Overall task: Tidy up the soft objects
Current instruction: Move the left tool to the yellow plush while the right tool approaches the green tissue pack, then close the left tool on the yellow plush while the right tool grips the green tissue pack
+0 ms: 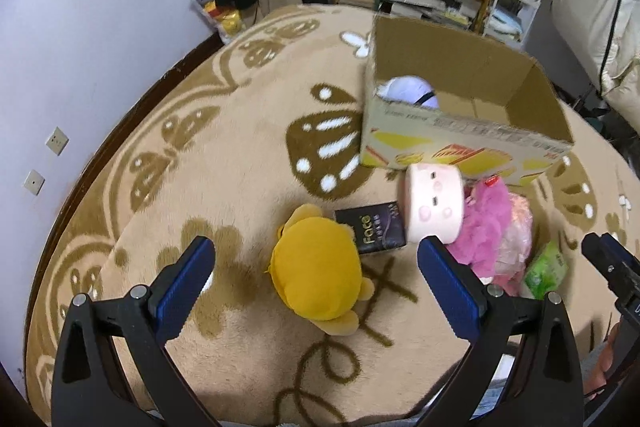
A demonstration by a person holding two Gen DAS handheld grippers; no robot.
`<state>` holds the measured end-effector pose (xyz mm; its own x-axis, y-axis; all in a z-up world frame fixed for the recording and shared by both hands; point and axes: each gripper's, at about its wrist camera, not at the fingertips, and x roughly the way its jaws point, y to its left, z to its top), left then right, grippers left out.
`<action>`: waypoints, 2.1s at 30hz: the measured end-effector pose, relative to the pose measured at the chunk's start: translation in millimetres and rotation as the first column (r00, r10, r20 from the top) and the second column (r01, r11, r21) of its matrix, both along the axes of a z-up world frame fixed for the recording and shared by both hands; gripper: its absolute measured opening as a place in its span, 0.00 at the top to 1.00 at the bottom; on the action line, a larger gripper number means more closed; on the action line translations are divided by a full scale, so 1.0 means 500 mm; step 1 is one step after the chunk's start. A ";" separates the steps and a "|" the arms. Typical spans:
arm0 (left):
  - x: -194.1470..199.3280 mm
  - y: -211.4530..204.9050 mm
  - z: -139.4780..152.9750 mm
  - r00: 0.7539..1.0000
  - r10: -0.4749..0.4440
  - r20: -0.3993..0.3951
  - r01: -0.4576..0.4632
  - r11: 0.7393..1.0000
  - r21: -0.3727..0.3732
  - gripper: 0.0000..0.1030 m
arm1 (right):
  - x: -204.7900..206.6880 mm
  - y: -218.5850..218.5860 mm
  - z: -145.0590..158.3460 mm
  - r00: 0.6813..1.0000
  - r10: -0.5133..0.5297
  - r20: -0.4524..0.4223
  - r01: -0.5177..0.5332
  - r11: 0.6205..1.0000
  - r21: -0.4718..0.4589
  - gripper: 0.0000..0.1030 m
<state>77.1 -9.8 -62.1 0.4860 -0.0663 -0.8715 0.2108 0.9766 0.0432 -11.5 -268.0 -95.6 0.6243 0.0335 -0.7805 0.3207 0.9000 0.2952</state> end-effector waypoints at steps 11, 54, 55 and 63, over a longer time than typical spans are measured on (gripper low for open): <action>0.029 -0.012 -0.061 0.997 0.001 -0.078 0.003 0.999 0.052 0.03 | 0.024 -0.027 -0.078 0.990 -0.053 -0.132 0.063 0.995 0.075 0.01; 0.078 0.037 -0.180 0.950 0.103 -0.294 -0.112 0.994 -0.014 0.05 | 0.043 -0.053 -0.178 0.937 -0.055 -0.344 0.106 0.986 0.129 0.01; 0.079 0.036 -0.182 0.950 0.101 -0.297 -0.110 0.994 -0.013 0.07 | 0.043 -0.050 -0.179 0.936 -0.055 -0.347 0.105 0.987 0.125 0.02; 0.081 0.035 -0.194 0.946 0.093 -0.309 -0.106 0.994 -0.023 0.13 | 0.035 -0.049 -0.189 0.928 -0.067 -0.367 0.116 0.987 0.115 0.10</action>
